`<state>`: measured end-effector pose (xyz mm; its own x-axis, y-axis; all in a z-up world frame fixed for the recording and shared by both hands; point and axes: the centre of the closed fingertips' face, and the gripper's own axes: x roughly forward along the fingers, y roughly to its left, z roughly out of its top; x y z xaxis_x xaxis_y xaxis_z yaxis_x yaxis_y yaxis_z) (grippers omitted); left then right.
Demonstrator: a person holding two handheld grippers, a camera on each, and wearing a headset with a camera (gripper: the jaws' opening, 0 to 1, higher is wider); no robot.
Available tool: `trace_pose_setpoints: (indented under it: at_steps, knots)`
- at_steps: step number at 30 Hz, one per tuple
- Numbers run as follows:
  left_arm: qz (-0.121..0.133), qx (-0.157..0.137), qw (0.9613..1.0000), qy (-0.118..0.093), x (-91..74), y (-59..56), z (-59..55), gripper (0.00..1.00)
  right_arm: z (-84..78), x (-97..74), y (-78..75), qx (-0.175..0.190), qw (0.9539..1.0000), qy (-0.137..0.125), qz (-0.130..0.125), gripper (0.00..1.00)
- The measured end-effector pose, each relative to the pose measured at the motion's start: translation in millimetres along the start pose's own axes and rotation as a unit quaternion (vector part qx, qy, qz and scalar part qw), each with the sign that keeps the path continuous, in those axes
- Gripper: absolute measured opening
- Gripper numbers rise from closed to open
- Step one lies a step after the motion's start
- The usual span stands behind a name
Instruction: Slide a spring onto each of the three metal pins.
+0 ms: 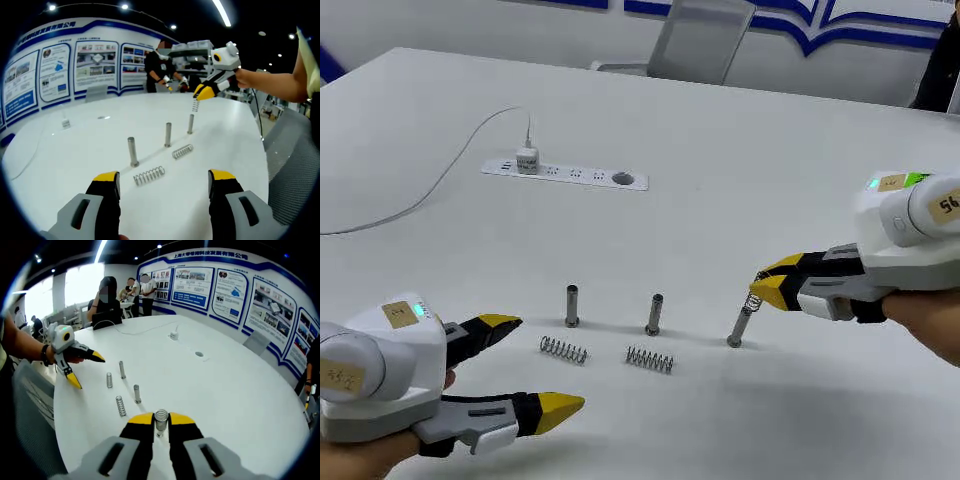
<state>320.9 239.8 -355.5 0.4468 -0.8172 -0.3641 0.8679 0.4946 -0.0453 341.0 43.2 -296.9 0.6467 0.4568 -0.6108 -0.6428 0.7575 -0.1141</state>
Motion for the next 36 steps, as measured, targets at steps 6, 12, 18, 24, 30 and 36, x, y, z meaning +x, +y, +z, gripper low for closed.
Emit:
trace_pose_setpoints:
  at_steps: [6, 12, 18, 24, 30, 36]
  knots:
    - [0.001, -0.001, 1.0, 0.0, -0.3, 0.7, 0.0, 0.73, -2.4, 3.6, -3.4, 0.004, 1.0, 0.0, -0.001, 0.12]
    - [0.001, -0.002, 1.0, 0.001, -0.2, 1.1, -0.6, 0.73, -4.0, 5.9, -3.4, 0.008, 1.0, 0.001, 0.002, 0.12]
    - [0.001, -0.002, 1.0, 0.002, -0.3, 1.2, -0.5, 0.74, -6.5, 9.0, -6.4, 0.012, 0.9999, 0.0, 0.0, 0.12]
    - [0.0, -0.003, 1.0, 0.004, -0.7, 1.5, -1.8, 0.74, -10.4, 12.4, -5.7, 0.019, 0.9998, 0.002, 0.004, 0.12]
    - [0.001, -0.003, 1.0, 0.005, -1.2, 2.3, -2.7, 0.73, -13.3, 17.7, -6.8, 0.028, 0.9996, 0.001, 0.005, 0.12]
    - [0.001, -0.003, 1.0, 0.006, -1.3, 2.6, -4.3, 0.73, -18.4, 22.0, -5.4, 0.032, 0.9995, 0.003, 0.006, 0.12]
